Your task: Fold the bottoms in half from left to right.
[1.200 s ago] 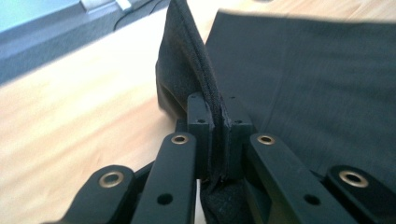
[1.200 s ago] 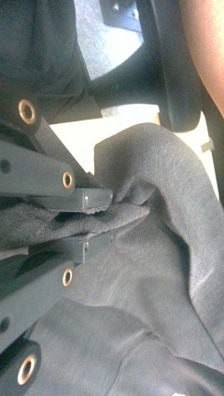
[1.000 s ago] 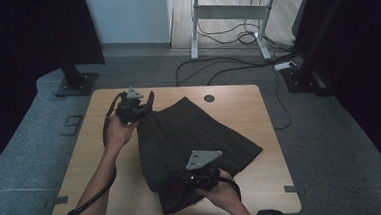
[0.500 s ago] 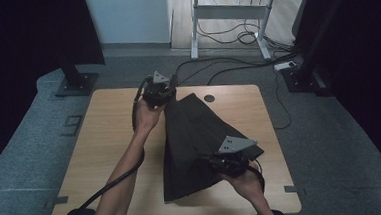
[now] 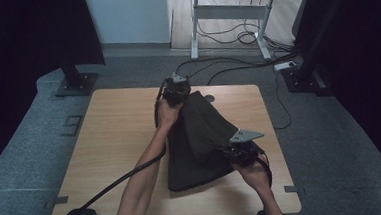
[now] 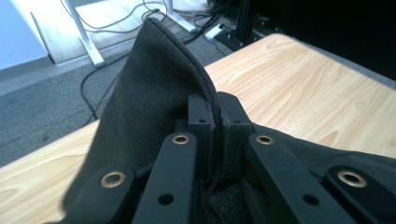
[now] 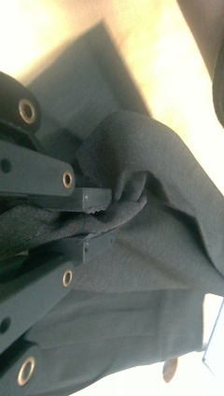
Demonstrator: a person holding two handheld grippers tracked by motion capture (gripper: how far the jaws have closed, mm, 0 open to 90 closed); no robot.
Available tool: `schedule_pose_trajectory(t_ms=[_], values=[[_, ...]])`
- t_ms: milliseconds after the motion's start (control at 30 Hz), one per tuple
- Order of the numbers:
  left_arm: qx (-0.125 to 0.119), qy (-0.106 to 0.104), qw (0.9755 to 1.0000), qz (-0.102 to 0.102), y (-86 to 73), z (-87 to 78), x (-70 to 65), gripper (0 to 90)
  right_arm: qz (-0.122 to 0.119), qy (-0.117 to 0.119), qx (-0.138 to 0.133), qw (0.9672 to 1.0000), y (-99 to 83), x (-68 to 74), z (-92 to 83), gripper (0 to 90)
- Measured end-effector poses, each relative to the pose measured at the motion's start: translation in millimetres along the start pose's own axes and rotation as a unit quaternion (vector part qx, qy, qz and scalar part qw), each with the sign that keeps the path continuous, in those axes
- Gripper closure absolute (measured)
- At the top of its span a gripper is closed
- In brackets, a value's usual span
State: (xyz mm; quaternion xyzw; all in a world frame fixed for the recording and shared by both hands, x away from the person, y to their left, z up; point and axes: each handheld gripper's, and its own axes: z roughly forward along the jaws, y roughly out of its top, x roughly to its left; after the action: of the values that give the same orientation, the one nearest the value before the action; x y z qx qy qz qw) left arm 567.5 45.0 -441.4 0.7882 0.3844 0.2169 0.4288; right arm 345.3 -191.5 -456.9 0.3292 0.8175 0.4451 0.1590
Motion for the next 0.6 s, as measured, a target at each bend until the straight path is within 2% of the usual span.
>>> schedule_pose_trajectory(t_ms=[200,267,300,367,400,433,467,500,600], values=[[0.025,0.005,0.9997,0.005,-9.0,42.1,-5.6,83.7,0.037,-0.023,0.017,0.9989,-22.6,-27.0,10.8,80.2],[0.032,0.009,0.9995,0.000,-12.9,52.6,-5.6,82.2,0.046,-0.027,0.023,0.9983,-27.8,-33.4,14.8,80.1],[0.029,0.009,0.9995,-0.008,-14.5,55.1,-4.9,77.2,0.047,-0.030,0.031,0.9980,-30.2,-35.9,17.6,79.9],[0.015,0.003,0.9995,-0.029,-17.1,55.2,-3.9,70.1,0.050,-0.039,0.045,0.9970,-35.0,-40.5,23.9,79.9],[0.014,-0.003,0.9994,-0.031,-17.8,54.6,-4.5,68.1,0.052,-0.040,0.050,0.9966,-36.9,-42.9,26.5,79.9],[0.020,-0.001,0.9997,-0.015,-17.9,51.7,-8.1,66.3,0.054,-0.042,0.052,0.9963,-38.1,-44.6,28.3,79.9],[0.020,-0.001,0.9997,-0.015,-17.9,51.7,-8.1,62.8,0.054,-0.042,0.052,0.9963,-38.1,-44.6,28.3,79.9],[0.019,-0.003,0.9998,-0.003,-17.6,47.4,-11.5,60.9,0.055,-0.045,0.054,0.9960,-39.8,-47.4,29.6,79.8],[0.018,-0.007,0.9998,0.003,-17.1,41.7,-14.4,54.8,0.057,-0.047,0.055,0.9957,-40.8,-47.9,29.2,79.6]])
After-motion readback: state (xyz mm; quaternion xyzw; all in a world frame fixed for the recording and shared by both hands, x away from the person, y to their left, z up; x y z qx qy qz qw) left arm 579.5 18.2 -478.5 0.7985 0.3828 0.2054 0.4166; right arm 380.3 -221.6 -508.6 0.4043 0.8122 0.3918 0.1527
